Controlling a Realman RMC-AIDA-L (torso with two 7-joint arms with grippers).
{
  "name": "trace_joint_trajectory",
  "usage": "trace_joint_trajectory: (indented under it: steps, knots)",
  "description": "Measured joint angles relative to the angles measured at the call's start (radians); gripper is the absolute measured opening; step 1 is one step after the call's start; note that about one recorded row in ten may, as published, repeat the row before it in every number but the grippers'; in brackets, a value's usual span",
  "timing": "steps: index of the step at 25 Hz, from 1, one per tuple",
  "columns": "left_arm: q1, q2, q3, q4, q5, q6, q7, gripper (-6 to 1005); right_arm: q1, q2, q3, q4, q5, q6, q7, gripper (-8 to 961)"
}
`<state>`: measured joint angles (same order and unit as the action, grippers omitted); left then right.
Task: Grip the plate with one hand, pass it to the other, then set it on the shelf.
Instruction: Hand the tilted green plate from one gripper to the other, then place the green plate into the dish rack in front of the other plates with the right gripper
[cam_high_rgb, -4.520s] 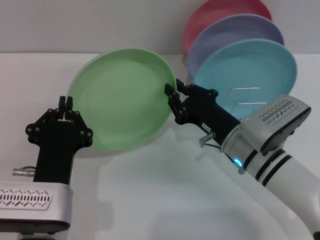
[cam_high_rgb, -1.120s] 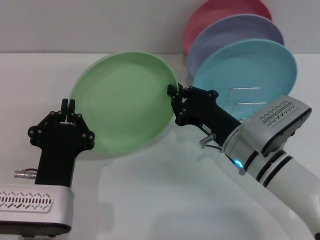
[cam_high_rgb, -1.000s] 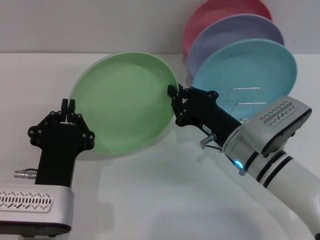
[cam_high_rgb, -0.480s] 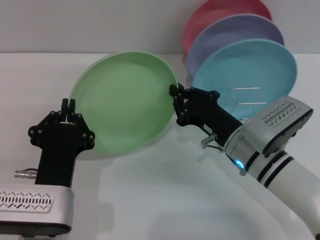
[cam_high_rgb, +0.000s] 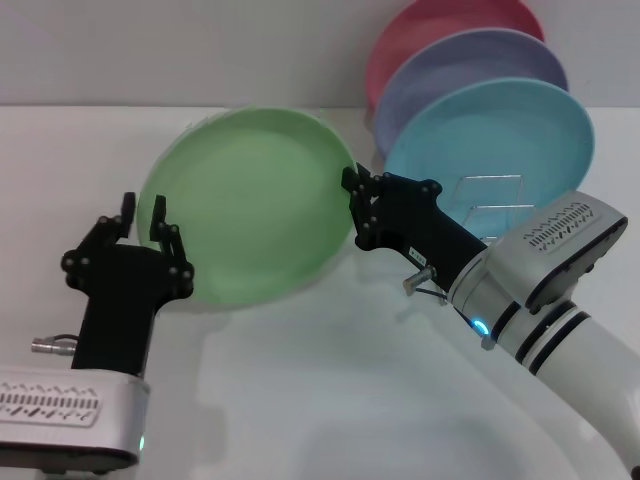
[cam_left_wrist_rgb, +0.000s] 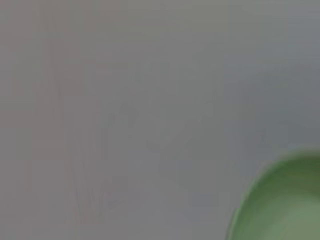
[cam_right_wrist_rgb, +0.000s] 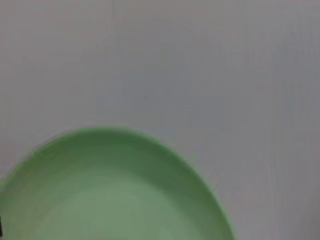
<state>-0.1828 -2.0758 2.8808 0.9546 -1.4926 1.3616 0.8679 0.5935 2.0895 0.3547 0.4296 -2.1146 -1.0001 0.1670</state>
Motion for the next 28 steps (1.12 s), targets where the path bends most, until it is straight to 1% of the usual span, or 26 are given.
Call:
trace_joint_trajectory:
  steps: [1,8,10,11,12,13,14,15,16,17,19,20,21,22,23,24,25,26,27,28]
  knots:
    - [0.003,0.003,-0.002,0.0,0.0,0.015,-0.029,106,0.0,0.0,0.001,-0.002,0.0,0.0,0.0,38]
    - [0.015,0.009,-0.007,-0.002,0.001,0.056,-0.082,240,-0.002,0.0,0.003,-0.007,0.004,-0.014,-0.003,22]
    - [0.023,0.011,-0.008,-0.002,0.002,0.09,-0.093,308,-0.002,0.0,0.003,-0.007,0.004,-0.015,-0.003,21]
    - [0.035,0.013,-0.009,-0.002,0.009,0.126,-0.122,342,-0.002,0.0,0.003,-0.008,0.004,-0.016,-0.004,20]
    - [0.035,0.013,-0.009,-0.002,0.009,0.126,-0.122,377,-0.002,0.0,0.003,-0.008,0.004,-0.016,-0.004,20]
    - [0.043,0.015,-0.011,-0.004,0.017,0.149,-0.154,411,-0.003,0.0,0.003,-0.009,0.004,-0.018,-0.005,19]
    - [0.057,0.02,-0.022,-0.022,0.036,0.187,-0.238,445,-0.006,0.0,0.003,-0.012,0.002,-0.034,-0.015,19]
    - [0.057,0.02,-0.022,-0.022,0.036,0.187,-0.238,492,-0.006,0.0,0.003,-0.012,0.002,-0.034,-0.015,19]
    - [0.073,0.025,-0.039,-0.073,0.063,0.244,-0.389,539,-0.014,0.0,0.003,-0.013,0.001,-0.063,-0.038,19]
    - [0.073,0.025,-0.039,-0.073,0.063,0.244,-0.389,587,-0.014,0.0,0.003,-0.013,0.001,-0.063,-0.038,19]
    - [0.082,0.026,-0.054,-0.149,0.091,0.303,-0.556,681,-0.028,0.0,0.003,-0.012,0.001,-0.113,-0.066,18]
    - [0.082,0.024,-0.062,-0.204,0.103,0.333,-0.645,739,-0.039,-0.001,0.001,-0.01,0.001,-0.147,-0.08,18]
    - [0.082,0.024,-0.062,-0.204,0.103,0.333,-0.645,798,-0.064,-0.003,-0.002,-0.008,0.0,-0.231,-0.099,18]
    - [0.076,0.02,-0.072,-0.281,0.114,0.367,-0.766,856,-0.064,-0.003,-0.002,-0.008,0.0,-0.231,-0.099,18]
    - [0.058,0.017,-0.08,-0.38,0.123,0.389,-0.896,855,-0.094,-0.006,-0.003,-0.007,0.0,-0.335,-0.12,18]
    - [0.056,0.017,-0.081,-0.392,0.126,0.392,-0.917,854,-0.094,-0.006,-0.003,-0.007,0.0,-0.335,-0.12,18]
    - [0.048,0.017,-0.082,-0.428,0.128,0.393,-0.957,853,-0.113,-0.007,-0.002,-0.008,0.0,-0.387,-0.132,19]
    - [0.035,0.015,-0.083,-0.487,0.133,0.392,-1.034,852,-0.147,-0.008,0.001,-0.009,0.0,-0.494,-0.16,19]
    - [0.035,0.015,-0.083,-0.487,0.133,0.392,-1.034,852,-0.147,-0.008,0.001,-0.009,0.0,-0.494,-0.16,19]
    - [0.029,0.014,-0.083,-0.526,0.134,0.387,-1.092,852,-0.187,-0.008,0.005,-0.011,0.002,-0.586,-0.194,19]
